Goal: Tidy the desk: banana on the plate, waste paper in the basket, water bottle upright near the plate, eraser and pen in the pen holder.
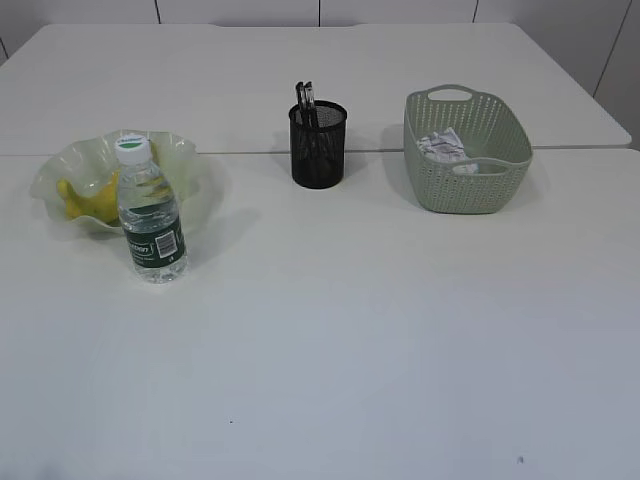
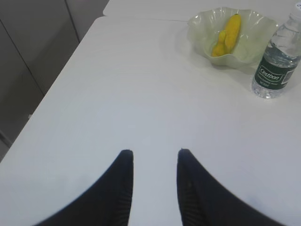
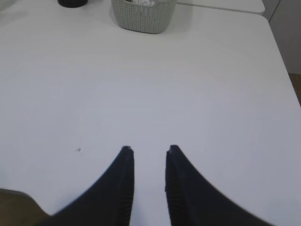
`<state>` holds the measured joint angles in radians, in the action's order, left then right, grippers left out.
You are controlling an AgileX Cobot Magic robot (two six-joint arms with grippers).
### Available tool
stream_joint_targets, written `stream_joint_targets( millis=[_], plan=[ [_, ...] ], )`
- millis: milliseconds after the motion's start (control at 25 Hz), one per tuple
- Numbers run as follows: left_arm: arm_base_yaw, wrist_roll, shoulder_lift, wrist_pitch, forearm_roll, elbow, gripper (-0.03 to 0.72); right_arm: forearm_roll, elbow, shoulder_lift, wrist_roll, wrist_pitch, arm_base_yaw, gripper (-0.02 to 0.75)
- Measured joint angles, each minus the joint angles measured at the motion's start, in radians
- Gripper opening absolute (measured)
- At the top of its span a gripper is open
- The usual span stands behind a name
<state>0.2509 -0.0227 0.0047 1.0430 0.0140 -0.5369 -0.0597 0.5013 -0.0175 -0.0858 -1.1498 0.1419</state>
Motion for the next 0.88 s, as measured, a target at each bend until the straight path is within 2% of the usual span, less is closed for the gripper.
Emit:
stream_joint_targets(
  millis=[880],
  plan=[
    [-0.025, 0.0, 0.0, 0.053, 0.0, 0.028, 0.216, 0.0, 0.0, 0.0, 0.002, 0.0, 0.0, 0.174]
  ],
)
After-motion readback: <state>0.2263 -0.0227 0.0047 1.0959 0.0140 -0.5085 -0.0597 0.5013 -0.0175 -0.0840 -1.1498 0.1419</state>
